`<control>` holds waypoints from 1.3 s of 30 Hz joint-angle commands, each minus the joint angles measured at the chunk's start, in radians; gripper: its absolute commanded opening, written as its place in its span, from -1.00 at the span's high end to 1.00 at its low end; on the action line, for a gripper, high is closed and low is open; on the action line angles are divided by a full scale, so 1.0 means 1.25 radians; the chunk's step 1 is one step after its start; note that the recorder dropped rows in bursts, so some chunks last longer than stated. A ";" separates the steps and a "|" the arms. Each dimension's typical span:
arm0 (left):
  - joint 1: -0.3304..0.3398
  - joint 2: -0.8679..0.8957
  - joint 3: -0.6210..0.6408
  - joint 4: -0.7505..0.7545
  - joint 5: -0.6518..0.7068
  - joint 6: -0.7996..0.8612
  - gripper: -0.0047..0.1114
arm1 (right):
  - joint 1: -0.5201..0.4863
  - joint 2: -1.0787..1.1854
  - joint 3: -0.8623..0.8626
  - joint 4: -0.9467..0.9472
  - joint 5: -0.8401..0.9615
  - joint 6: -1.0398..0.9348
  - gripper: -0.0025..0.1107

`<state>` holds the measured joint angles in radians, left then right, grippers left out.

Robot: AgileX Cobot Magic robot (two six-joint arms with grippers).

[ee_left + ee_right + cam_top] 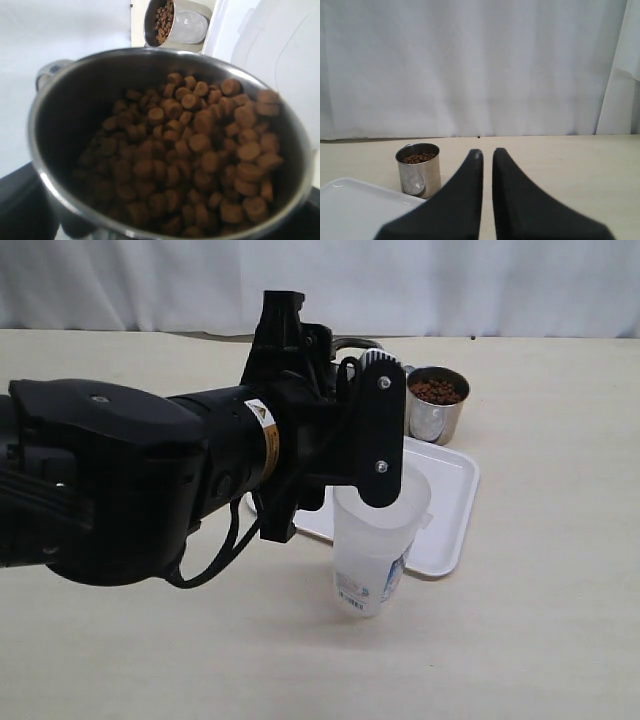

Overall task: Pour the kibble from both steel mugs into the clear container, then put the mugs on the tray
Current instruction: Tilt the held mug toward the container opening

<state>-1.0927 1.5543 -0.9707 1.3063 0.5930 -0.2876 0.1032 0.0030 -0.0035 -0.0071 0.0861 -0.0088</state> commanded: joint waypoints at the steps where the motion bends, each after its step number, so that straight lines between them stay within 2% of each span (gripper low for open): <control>1: -0.002 -0.005 -0.008 0.020 0.008 0.002 0.92 | 0.004 -0.002 0.003 0.000 -0.005 0.000 0.86; 11: -0.002 -0.005 -0.008 0.036 0.019 0.002 0.92 | 0.004 -0.002 0.003 0.000 -0.005 0.000 0.86; 18: -0.002 0.043 -0.053 0.035 0.020 0.005 0.92 | 0.004 -0.002 0.003 0.000 -0.005 0.000 0.86; 24: -0.002 0.046 -0.053 0.033 0.039 0.045 0.92 | 0.004 -0.002 0.003 0.000 -0.005 0.000 0.86; 29: -0.038 0.046 -0.053 0.046 0.081 0.086 0.92 | 0.004 -0.002 0.003 0.000 -0.005 0.000 0.86; 39: -0.038 0.046 -0.053 0.059 0.091 0.086 0.92 | 0.004 -0.002 0.003 0.000 -0.005 0.000 0.86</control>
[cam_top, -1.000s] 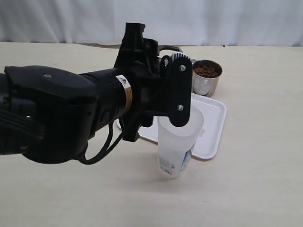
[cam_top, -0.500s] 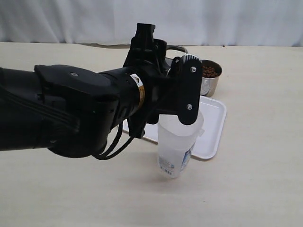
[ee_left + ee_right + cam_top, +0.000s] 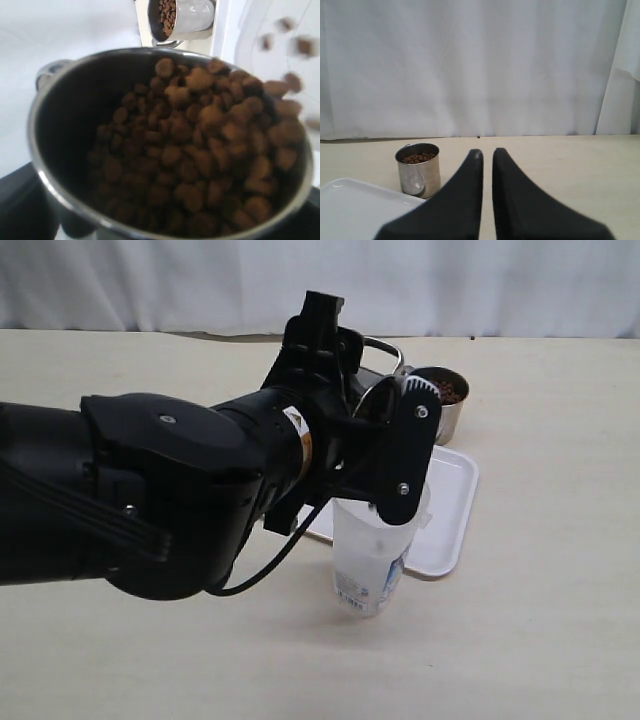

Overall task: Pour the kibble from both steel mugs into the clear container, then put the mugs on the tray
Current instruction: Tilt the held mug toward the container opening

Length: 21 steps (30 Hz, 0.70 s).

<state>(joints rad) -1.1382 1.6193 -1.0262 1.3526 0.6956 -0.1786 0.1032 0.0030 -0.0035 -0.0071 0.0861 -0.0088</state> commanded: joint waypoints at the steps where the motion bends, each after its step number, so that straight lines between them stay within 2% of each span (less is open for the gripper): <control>1: -0.002 -0.006 -0.009 0.022 0.009 -0.002 0.92 | 0.004 -0.002 0.003 0.000 -0.005 0.000 0.86; 21: -0.002 -0.006 -0.009 0.027 0.028 0.063 0.92 | 0.004 -0.002 0.003 0.000 -0.005 0.000 0.86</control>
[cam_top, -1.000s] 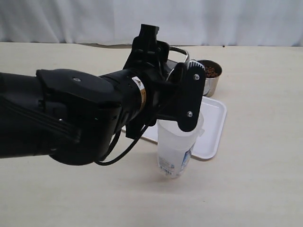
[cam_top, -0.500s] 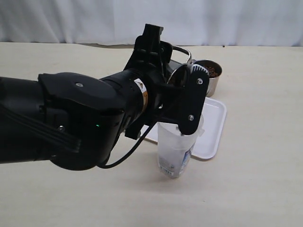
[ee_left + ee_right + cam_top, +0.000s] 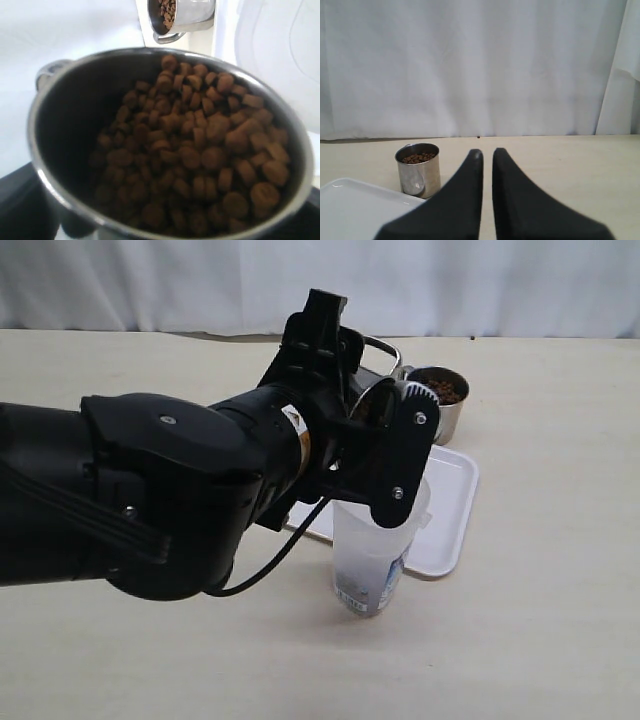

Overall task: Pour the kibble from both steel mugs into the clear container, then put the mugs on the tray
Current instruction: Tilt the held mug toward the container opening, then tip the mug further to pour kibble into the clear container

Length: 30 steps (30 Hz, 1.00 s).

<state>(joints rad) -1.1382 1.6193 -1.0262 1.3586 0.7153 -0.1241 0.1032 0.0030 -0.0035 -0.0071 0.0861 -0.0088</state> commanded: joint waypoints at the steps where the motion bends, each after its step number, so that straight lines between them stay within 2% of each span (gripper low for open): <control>1: -0.002 -0.006 -0.009 0.023 0.012 0.020 0.92 | 0.004 -0.002 0.003 0.000 -0.005 0.000 0.86; 30: -0.002 -0.006 -0.009 0.055 0.006 0.021 0.92 | 0.004 -0.002 0.003 0.000 -0.005 0.000 0.86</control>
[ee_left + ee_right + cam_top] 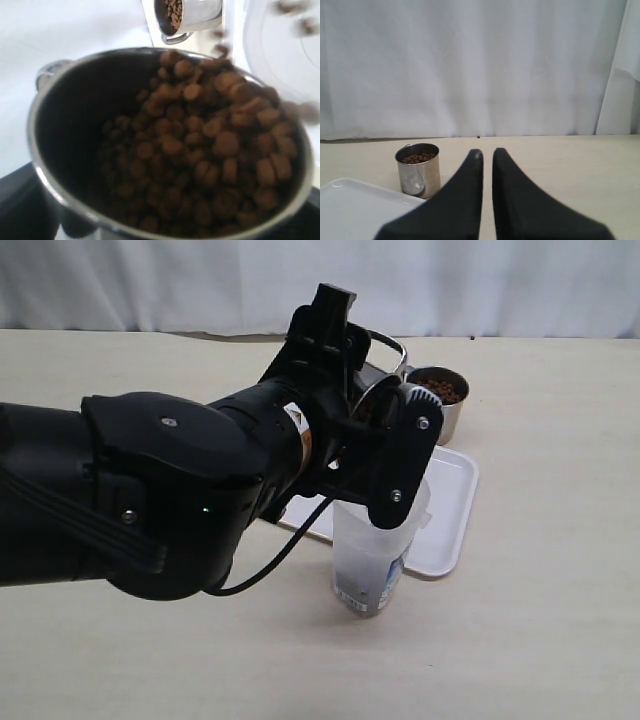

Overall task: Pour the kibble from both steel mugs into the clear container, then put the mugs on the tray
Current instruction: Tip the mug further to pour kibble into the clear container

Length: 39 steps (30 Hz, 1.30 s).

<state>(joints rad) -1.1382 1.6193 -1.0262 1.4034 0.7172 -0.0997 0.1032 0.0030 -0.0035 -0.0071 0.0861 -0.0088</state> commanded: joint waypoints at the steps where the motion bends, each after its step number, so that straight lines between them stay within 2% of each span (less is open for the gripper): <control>1: -0.002 -0.006 -0.009 0.019 0.004 0.004 0.92 | 0.004 -0.002 0.003 0.000 -0.005 0.000 0.86; 39: -0.017 -0.006 -0.009 0.020 0.004 0.110 0.92 | 0.004 -0.002 0.003 0.000 -0.005 0.000 0.86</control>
<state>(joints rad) -1.1530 1.6193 -1.0262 1.4075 0.7194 0.0142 0.1032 0.0030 -0.0035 -0.0071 0.0861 -0.0088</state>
